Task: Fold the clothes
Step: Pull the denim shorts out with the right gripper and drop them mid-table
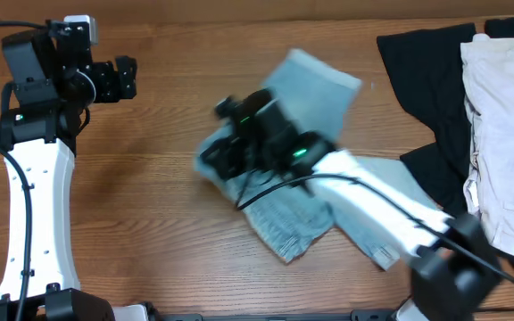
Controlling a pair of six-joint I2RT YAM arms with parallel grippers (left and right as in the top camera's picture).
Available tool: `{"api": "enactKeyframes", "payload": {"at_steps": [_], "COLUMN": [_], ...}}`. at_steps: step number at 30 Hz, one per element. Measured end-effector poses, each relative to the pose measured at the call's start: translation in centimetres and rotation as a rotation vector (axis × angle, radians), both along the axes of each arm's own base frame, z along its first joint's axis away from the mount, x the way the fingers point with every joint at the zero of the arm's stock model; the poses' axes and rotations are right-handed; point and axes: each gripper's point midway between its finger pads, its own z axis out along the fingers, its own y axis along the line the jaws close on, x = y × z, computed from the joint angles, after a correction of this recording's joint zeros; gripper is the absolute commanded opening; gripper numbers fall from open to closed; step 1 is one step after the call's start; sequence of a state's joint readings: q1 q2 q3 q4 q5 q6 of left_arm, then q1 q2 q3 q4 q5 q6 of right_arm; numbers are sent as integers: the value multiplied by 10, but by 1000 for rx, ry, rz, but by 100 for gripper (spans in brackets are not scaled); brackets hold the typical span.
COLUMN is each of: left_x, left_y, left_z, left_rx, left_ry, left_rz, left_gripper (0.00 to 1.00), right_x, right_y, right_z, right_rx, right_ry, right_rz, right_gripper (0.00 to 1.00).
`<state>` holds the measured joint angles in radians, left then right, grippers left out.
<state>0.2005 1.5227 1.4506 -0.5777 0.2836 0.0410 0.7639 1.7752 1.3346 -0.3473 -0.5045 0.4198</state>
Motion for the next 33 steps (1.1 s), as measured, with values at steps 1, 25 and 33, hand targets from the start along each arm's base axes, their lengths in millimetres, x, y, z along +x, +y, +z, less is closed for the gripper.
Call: {"api": "enactKeyframes", "payload": {"at_steps": [1,25,33], "left_x": [0,-6,-4], "left_y": [2,-18,-34], "left_z": [0,-11,-14], "left_rx": [9,32,28], "left_ry": [0,54,60], "left_rz": [7,-27,-67], "left_gripper": [96,96,96], "right_x": [-10,24,-29], "right_y": [12,-273,-325], "right_z": [-3,-6,-38], "right_rx": [11,-497,-675], "right_ry": [1,450,513], "right_rz": [33,-746,-970], "right_gripper": [12,100,100]}}
